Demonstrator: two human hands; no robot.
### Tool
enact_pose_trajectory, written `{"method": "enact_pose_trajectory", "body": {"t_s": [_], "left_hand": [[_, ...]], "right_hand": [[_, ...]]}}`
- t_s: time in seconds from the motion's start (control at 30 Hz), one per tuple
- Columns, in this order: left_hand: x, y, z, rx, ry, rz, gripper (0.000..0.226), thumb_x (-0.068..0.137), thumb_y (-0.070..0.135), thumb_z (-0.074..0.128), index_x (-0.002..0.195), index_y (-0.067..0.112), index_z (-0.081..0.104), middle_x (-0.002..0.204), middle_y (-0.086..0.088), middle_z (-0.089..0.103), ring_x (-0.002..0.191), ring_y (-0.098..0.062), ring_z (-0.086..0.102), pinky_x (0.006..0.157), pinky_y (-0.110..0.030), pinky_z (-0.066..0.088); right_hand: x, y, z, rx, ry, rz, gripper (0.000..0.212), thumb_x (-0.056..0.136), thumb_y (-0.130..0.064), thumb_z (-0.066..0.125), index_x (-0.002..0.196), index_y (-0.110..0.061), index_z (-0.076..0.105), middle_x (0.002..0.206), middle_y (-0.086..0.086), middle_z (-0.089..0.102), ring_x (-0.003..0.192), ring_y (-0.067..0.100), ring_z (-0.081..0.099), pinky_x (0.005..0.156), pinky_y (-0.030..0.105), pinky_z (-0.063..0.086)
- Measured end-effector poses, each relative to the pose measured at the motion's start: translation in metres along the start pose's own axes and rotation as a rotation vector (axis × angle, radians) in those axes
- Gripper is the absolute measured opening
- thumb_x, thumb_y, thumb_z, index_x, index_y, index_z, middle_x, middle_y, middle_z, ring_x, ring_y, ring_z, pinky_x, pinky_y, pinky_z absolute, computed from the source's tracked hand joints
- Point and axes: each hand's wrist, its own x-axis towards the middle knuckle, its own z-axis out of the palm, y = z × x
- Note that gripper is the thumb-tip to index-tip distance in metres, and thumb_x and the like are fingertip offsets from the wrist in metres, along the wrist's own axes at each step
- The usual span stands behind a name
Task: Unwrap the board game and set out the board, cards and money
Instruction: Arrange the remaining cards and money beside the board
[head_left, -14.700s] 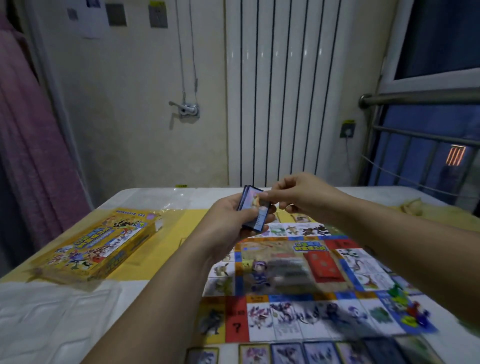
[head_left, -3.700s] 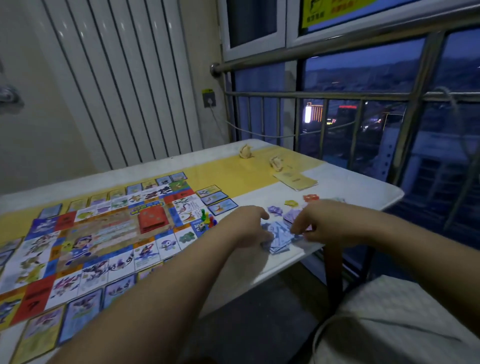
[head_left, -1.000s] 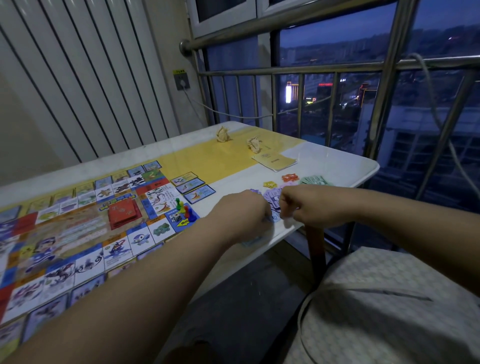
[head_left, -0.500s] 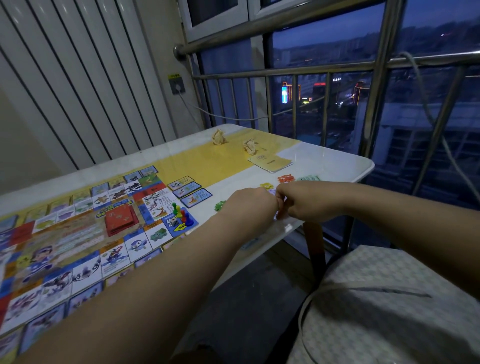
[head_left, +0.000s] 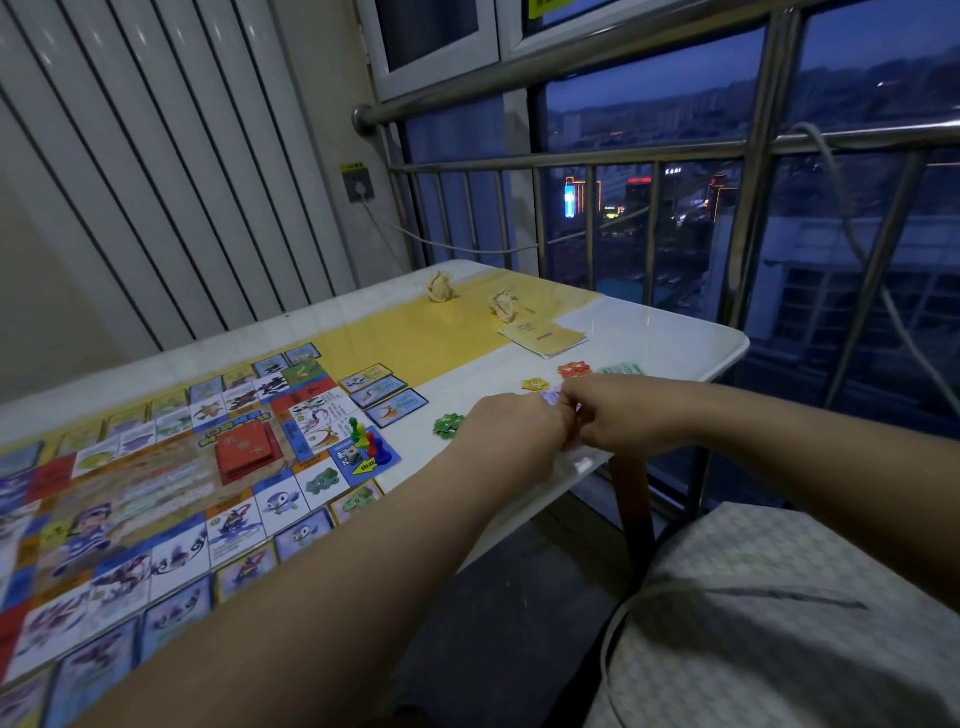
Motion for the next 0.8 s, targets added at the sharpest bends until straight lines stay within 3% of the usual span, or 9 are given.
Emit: {"method": "enact_pose_trajectory", "body": {"t_s": [0.2, 0.37, 0.5, 0.57, 0.8], "left_hand": [[0.001, 0.001, 0.002, 0.02, 0.023, 0.028, 0.014, 0.096, 0.015, 0.043, 0.086, 0.016, 0.033, 0.081, -0.005, 0.036, 0.075, -0.025, 0.044, 0.066, -0.032, 0.036], [0.0, 0.0, 0.001, 0.035, 0.036, 0.069, 0.012, 0.095, 0.014, 0.045, 0.087, 0.018, 0.036, 0.066, 0.0, 0.026, 0.07, -0.021, 0.039, 0.064, -0.03, 0.034], [0.003, -0.003, 0.004, 0.038, 0.024, 0.059, 0.005, 0.095, 0.014, 0.045, 0.095, 0.016, 0.049, 0.07, -0.001, 0.03, 0.072, -0.02, 0.04, 0.065, -0.029, 0.034], [0.006, -0.005, 0.007, 0.023, 0.007, 0.045, 0.015, 0.095, 0.015, 0.045, 0.104, 0.014, 0.057, 0.078, -0.003, 0.038, 0.073, -0.021, 0.042, 0.065, -0.029, 0.035], [0.012, -0.027, 0.018, -0.205, 0.019, 0.069, 0.018, 0.087, 0.023, 0.056, 0.088, 0.015, 0.071, 0.078, -0.007, 0.061, 0.072, -0.023, 0.052, 0.065, -0.031, 0.045]], "right_hand": [[0.002, 0.008, 0.009, 0.074, 0.127, -0.021, 0.015, 0.087, -0.014, 0.062, 0.099, -0.017, 0.053, 0.099, 0.004, 0.061, 0.09, 0.016, 0.056, 0.08, 0.03, 0.045], [0.002, 0.013, 0.023, -0.089, 0.265, -0.091, 0.018, 0.086, -0.017, 0.061, 0.102, -0.015, 0.052, 0.097, 0.005, 0.062, 0.089, 0.021, 0.057, 0.079, 0.04, 0.049], [0.003, 0.018, 0.029, -0.157, 0.333, -0.132, 0.02, 0.086, -0.022, 0.062, 0.097, -0.022, 0.046, 0.09, -0.002, 0.058, 0.08, 0.015, 0.053, 0.068, 0.033, 0.047], [0.003, 0.019, 0.031, -0.141, 0.342, -0.15, 0.02, 0.086, -0.022, 0.062, 0.094, -0.024, 0.044, 0.09, -0.003, 0.059, 0.08, 0.014, 0.052, 0.067, 0.031, 0.045], [0.013, 0.016, 0.023, 0.249, 0.245, 0.034, 0.022, 0.08, -0.007, 0.066, 0.087, -0.018, 0.048, 0.1, 0.005, 0.068, 0.095, 0.019, 0.062, 0.084, 0.04, 0.051]]}}
